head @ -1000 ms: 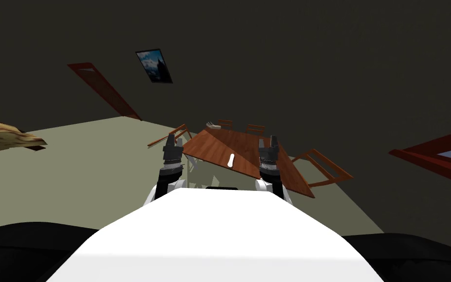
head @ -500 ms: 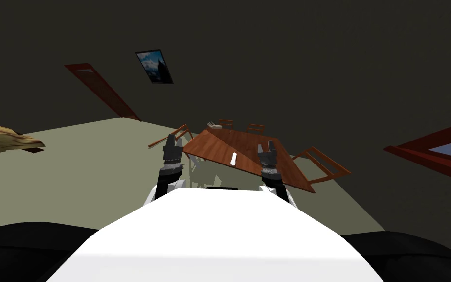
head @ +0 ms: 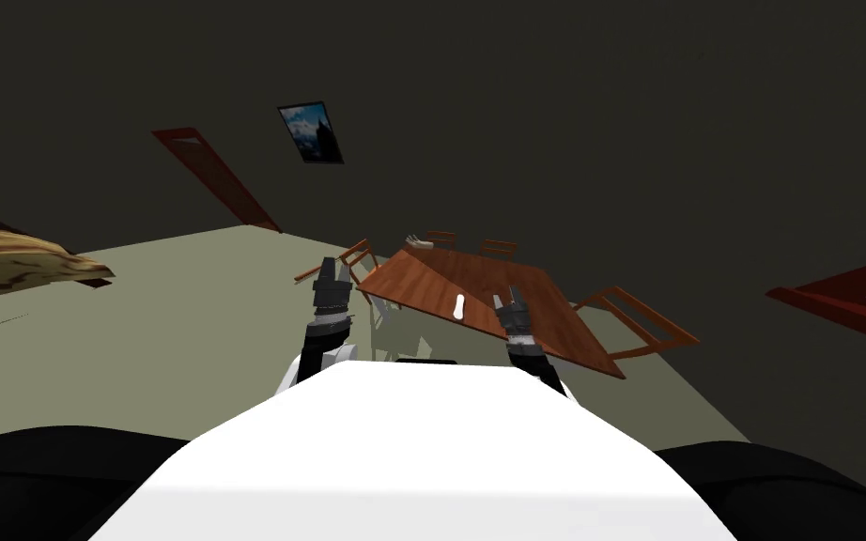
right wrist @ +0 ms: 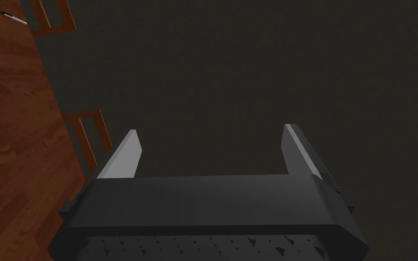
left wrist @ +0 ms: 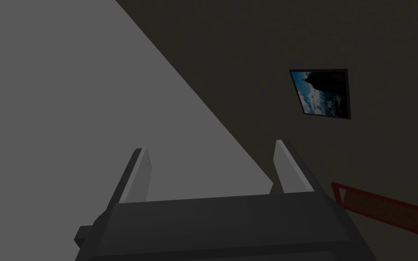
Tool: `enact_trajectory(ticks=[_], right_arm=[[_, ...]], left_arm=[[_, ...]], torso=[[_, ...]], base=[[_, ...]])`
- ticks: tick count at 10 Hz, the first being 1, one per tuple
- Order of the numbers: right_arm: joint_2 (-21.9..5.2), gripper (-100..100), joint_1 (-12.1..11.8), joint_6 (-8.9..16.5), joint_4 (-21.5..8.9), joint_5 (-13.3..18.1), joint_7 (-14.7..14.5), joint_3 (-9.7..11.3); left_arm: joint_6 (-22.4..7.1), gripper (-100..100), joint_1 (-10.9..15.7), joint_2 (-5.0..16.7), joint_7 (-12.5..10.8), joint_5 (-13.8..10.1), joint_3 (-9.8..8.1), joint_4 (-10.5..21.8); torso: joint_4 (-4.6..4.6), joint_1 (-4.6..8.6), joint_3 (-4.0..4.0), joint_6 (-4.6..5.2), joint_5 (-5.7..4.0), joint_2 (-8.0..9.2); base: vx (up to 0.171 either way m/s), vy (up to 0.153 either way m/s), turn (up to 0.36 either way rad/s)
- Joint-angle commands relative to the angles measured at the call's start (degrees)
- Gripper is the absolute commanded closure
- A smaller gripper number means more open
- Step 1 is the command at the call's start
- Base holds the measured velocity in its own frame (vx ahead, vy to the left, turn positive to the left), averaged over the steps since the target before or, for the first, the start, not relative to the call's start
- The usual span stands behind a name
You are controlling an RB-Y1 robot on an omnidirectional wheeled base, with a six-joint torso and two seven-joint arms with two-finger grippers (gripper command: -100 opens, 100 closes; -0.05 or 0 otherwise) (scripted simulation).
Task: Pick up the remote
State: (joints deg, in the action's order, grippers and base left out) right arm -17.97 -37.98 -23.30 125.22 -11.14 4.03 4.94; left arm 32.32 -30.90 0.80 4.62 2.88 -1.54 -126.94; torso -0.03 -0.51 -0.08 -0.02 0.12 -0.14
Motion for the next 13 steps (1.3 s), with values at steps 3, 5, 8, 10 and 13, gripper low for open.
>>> enact_trajectory(ticks=[3, 5, 8, 10, 13], right_arm=[[-3.8, -100, -4.9, 2.7, -2.2, -5.9, -1.0, 1.3], [-5.5, -100, -6.7, 3.8, -3.4, -8.3, -1.4, 1.7], [-8.8, -100, -10.5, 6.0, -6.3, -12.9, -2.4, 2.5], [-10.5, -100, -12.4, 7.1, -7.9, -15.1, -3.1, 2.9], [-13.8, -100, -16.2, 9.3, -11.6, -19.3, -4.6, 4.0]], left_arm=[[0.0, 0, 0.0, 0.0, 0.0, 0.0, -0.01, 0.0], [0.0, 0, 0.0, 0.0, 0.0, 0.0, 0.00, 0.0], [0.0, 0, 0.0, 0.0, 0.0, 0.0, 0.00, 0.0], [0.0, 0, 0.0, 0.0, 0.0, 0.0, -0.01, 0.0], [0.0, 0, 0.0, 0.0, 0.0, 0.0, 0.00, 0.0]], torso=[[0.01, 0.16, 0.03, 0.02, -0.03, 0.06], [0.01, 0.05, 0.03, -0.02, -0.02, 0.05], [0.00, 0.18, 0.00, -0.01, -0.03, 0.01], [0.00, 0.27, 0.00, -0.02, -0.06, 0.00], [0.00, 0.15, 0.00, -0.01, -0.03, 0.00]], base=[[0.022, 0.095, 0.114], [0.037, 0.110, 0.173], [0.042, 0.082, 0.211], [0.042, 0.064, 0.183], [0.049, 0.081, 0.283]])
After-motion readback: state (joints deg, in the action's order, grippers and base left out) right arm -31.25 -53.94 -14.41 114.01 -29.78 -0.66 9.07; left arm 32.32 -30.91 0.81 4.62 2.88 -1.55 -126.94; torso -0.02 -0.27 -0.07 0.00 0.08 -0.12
